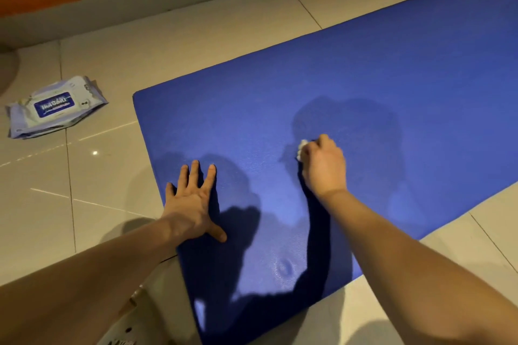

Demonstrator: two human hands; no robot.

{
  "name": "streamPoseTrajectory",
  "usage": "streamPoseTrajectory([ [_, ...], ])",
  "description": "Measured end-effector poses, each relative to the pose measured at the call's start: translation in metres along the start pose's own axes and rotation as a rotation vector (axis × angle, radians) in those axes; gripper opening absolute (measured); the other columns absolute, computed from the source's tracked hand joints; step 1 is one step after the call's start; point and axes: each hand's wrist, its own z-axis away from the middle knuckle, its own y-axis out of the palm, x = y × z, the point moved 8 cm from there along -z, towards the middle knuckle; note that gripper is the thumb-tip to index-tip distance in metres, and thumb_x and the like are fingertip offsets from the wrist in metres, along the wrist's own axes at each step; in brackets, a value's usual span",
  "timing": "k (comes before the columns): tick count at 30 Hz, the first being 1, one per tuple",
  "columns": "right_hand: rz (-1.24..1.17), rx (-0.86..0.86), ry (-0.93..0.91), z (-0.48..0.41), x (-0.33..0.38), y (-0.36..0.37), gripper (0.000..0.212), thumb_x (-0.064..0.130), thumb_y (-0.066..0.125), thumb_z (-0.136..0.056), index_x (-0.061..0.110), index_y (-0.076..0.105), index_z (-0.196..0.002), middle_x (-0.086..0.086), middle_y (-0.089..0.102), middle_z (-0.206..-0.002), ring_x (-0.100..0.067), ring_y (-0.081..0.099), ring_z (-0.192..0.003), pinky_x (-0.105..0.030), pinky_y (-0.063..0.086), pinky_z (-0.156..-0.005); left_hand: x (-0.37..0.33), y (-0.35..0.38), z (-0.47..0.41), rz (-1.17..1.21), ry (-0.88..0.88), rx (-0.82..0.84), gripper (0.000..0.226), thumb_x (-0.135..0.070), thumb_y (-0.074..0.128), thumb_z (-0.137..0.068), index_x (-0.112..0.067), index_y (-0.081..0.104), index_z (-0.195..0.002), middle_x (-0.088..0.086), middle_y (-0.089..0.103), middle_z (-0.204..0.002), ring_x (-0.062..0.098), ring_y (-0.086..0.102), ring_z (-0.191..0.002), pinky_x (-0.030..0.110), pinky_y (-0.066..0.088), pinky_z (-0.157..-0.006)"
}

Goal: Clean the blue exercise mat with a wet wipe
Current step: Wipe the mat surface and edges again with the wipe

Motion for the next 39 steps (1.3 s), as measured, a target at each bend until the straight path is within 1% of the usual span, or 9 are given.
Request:
streamPoseTrajectory([
  [5,-0.116,0.100,0.213,0.022,0.041,0.024,0.008,0.001,0.067,-0.080,0.008,0.066,-0.076,-0.012,0.061,-0.084,-0.037,0.058,-0.076,-0.041,0.045,-0.066,0.000,0.003,0.000,0.020,0.001,0.007,0.168,-0.068,0.092,-0.047,-0.035,-0.034,-0.153,0.003,-0.038,-0.163,0.030,-0.033,-0.151,0.060,-0.003,-0.124],
  [10,-0.215,0.227,-0.171,0.084,0.149,0.047,0.029,0.023,0.024,-0.088,0.018,0.045,-0.069,-0.005,0.051,-0.079,-0.027,0.051,-0.079,-0.036,0.033,-0.063,0.000,0.003,0.000,-0.016,0.010,0.016,0.167,-0.069,0.091,-0.050,-0.031,-0.035,-0.153,0.007,-0.037,-0.162,0.033,-0.033,-0.150,0.062,0.000,-0.124],
  [14,-0.152,0.191,-0.432,0.085,0.138,0.030,0.011,0.021,0.050,-0.088,0.020,0.057,-0.079,-0.003,0.048,-0.080,-0.027,0.047,-0.074,-0.035,0.025,-0.063,0.002,0.004,-0.001,-0.037,0.028,0.020,0.165,-0.073,0.087,-0.052,-0.030,-0.037,-0.151,0.008,-0.038,-0.162,0.033,-0.033,-0.150,0.062,0.000,-0.124],
  [19,0.068,0.085,0.004,0.033,0.016,0.010,0.003,0.016,0.063,-0.090,0.016,0.066,-0.089,-0.006,0.061,-0.082,-0.033,0.058,-0.074,-0.036,0.028,-0.066,0.000,0.005,-0.003,-0.063,0.023,0.044,0.165,-0.074,0.086,-0.052,-0.028,-0.038,-0.151,0.010,-0.038,-0.162,0.035,-0.033,-0.150,0.063,0.000,-0.123],
  [23,0.010,0.085,0.264,0.044,0.021,0.011,0.002,0.012,0.064,-0.089,0.011,0.063,-0.088,-0.010,0.065,-0.083,-0.034,0.060,-0.074,-0.036,0.028,-0.066,-0.001,0.005,-0.003,-0.048,0.019,0.046,0.167,-0.072,0.088,-0.051,-0.028,-0.037,-0.152,0.010,-0.038,-0.162,0.035,-0.033,-0.150,0.064,-0.001,-0.123],
  [27,-0.118,0.145,0.167,0.081,0.107,0.034,0.017,0.020,0.065,-0.090,0.010,0.068,-0.104,-0.005,0.064,-0.091,-0.029,0.063,-0.080,-0.037,0.043,-0.067,0.000,0.006,-0.003,-0.055,0.020,0.039,0.167,-0.073,0.088,-0.051,-0.028,-0.037,-0.152,0.010,-0.038,-0.162,0.034,-0.033,-0.150,0.064,-0.001,-0.123],
  [32,-0.170,0.257,-0.267,0.092,0.124,0.029,0.029,-0.001,0.065,-0.072,0.016,0.065,-0.094,-0.001,0.063,-0.091,-0.029,0.060,-0.082,-0.036,0.045,-0.067,0.001,0.009,-0.004,-0.064,0.027,0.052,0.168,-0.075,0.087,-0.049,-0.028,-0.038,-0.151,0.009,-0.039,-0.161,0.034,-0.034,-0.149,0.063,-0.002,-0.123],
  [35,-0.182,0.254,-0.092,0.059,0.073,0.018,0.006,0.016,0.054,-0.095,0.015,0.052,-0.089,-0.004,0.057,-0.080,-0.035,0.058,-0.071,-0.038,0.038,-0.058,0.002,0.007,-0.005,-0.070,0.021,0.045,0.168,-0.076,0.087,-0.049,-0.029,-0.039,-0.150,0.009,-0.040,-0.161,0.034,-0.034,-0.149,0.064,-0.001,-0.123],
  [39,-0.229,0.297,-0.004,0.038,0.064,0.013,0.014,0.022,0.051,-0.102,0.009,0.049,-0.098,-0.009,0.062,-0.084,-0.038,0.056,-0.072,-0.038,0.036,-0.058,0.002,0.008,-0.005,-0.075,0.020,0.053,0.169,-0.076,0.087,-0.048,-0.029,-0.040,-0.149,0.009,-0.041,-0.160,0.034,-0.034,-0.149,0.063,-0.001,-0.123],
])
